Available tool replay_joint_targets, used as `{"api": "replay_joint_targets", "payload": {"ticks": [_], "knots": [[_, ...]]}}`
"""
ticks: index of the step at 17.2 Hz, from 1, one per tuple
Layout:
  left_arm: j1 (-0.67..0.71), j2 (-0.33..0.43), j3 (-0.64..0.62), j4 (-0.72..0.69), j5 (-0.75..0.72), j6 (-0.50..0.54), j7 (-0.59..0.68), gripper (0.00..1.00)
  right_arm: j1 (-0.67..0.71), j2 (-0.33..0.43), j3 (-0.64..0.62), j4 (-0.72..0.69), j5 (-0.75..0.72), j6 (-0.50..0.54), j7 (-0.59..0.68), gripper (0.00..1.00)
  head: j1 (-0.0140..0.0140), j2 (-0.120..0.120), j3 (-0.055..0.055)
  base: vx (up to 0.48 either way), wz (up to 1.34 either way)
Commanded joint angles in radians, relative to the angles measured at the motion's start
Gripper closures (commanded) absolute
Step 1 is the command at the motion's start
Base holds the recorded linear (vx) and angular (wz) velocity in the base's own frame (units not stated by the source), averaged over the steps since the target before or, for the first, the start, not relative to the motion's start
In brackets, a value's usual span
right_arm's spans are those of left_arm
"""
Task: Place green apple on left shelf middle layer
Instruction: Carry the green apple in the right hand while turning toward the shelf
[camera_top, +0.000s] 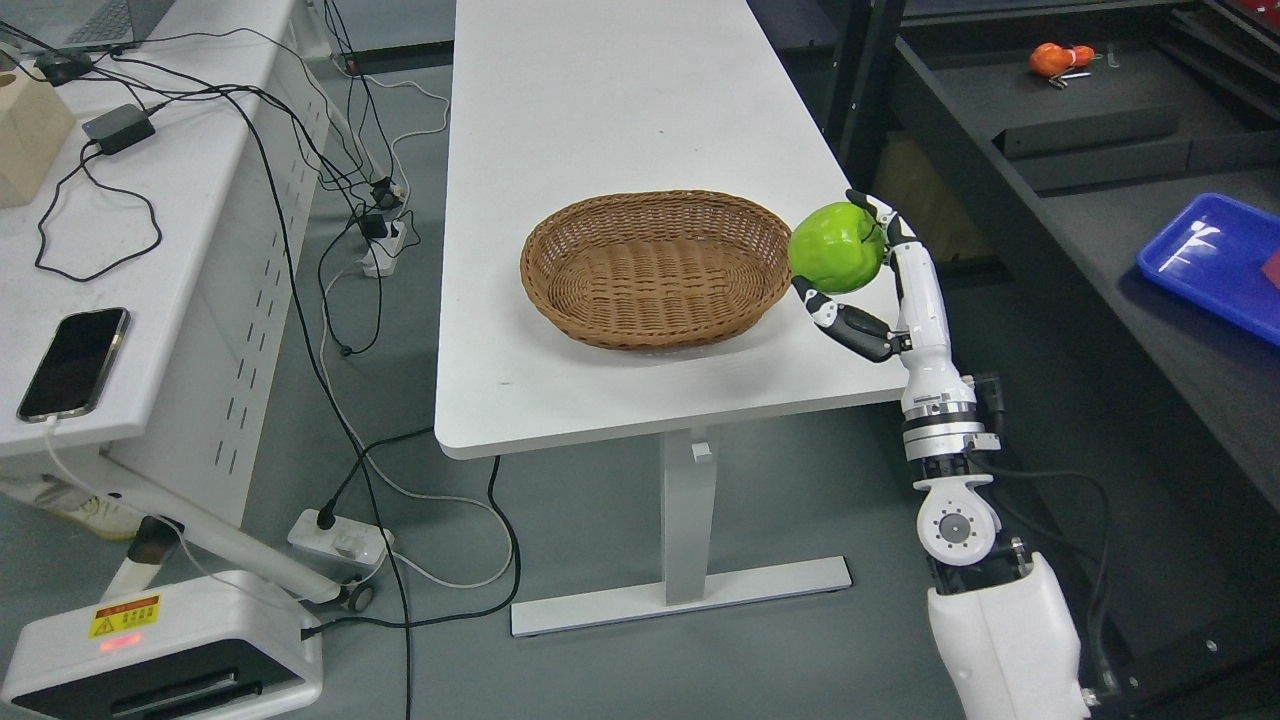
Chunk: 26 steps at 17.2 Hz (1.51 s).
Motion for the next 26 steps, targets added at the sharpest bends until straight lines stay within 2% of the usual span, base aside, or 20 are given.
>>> {"api": "replay_joint_targets", "payload": {"ticks": [1, 7, 16, 22, 26], "knots": [[0.0, 0.017, 0.0, 0.001, 0.0, 0.003, -0.001, 0.0, 0.023, 0.015, -0.038, -0.047, -0.007, -0.001, 0.004, 0.98, 0.0, 0.0, 0.0, -0.32, 0.06], [0.0, 0.017, 0.0, 0.0, 0.0, 0.001, -0.001, 0.0, 0.026, 0.015, -0.037, -0.046, -0.007, -0.003, 0.007, 0.97, 0.0, 0.0, 0.0, -0.352, -0.2], [0.0, 0.017, 0.0, 0.0, 0.0, 0.003, 0.001, 0.0, 0.027, 0.015, -0.031, -0.046, -0.005, -0.003, 0.007, 0.97, 0.0, 0.0, 0.0, -0.235, -1.25], [0.0, 0.017, 0.0, 0.0, 0.0, 0.003, -0.001, 0.0, 0.026, 0.015, -0.023, -0.046, -0.005, 0.0, 0.007, 0.97, 0.0, 0.0, 0.0, 0.013, -1.34], [0.0, 0.017, 0.0, 0.0, 0.0, 0.001, -0.001, 0.0, 0.026, 0.015, -0.023, -0.046, -0.005, 0.002, 0.008, 0.97, 0.0, 0.0, 0.0, 0.138, -0.72]]}}
